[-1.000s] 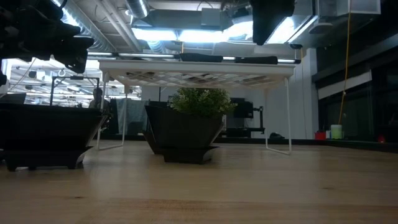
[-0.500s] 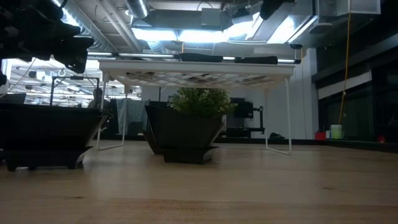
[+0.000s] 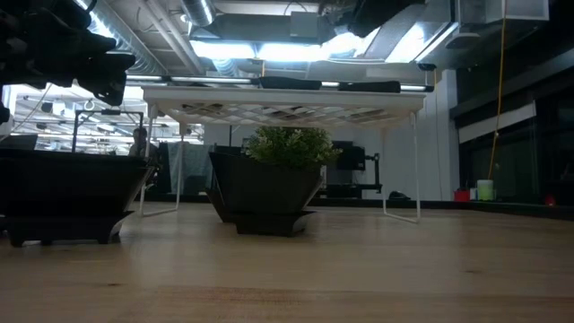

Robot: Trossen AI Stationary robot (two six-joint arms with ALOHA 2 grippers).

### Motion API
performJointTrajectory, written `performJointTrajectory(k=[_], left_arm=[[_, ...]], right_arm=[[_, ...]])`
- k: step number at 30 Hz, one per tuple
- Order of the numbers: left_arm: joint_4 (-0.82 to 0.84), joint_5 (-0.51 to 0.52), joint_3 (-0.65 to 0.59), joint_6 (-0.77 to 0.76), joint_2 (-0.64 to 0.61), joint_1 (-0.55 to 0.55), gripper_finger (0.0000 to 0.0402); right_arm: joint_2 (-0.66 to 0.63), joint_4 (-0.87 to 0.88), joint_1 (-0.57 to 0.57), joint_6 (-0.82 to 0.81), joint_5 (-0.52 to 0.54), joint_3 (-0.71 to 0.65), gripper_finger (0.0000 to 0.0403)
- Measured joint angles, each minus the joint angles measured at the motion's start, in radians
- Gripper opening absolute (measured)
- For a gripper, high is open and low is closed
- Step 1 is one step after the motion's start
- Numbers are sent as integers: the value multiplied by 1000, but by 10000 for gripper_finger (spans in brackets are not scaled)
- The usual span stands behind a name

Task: Pick & Place Mini shaped plates
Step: Stack the black distorted square plate on top of the black distorted square plate on the shelf

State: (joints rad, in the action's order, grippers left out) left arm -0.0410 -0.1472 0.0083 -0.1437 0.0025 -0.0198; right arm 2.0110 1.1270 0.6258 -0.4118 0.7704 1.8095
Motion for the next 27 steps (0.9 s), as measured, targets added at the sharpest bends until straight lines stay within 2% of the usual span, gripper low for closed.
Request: performJointTrajectory(k=[8, 18, 27], left_arm=[[0, 0, 0, 0, 0, 0, 143], [0, 0, 0, 0, 0, 0, 143], [0, 0, 0, 0, 0, 0, 143]], right_arm=[[70, -67, 11, -13, 1, 0, 120], [140, -213, 11, 160, -4, 0, 120], [148, -257, -25, 192, -61, 0, 120]])
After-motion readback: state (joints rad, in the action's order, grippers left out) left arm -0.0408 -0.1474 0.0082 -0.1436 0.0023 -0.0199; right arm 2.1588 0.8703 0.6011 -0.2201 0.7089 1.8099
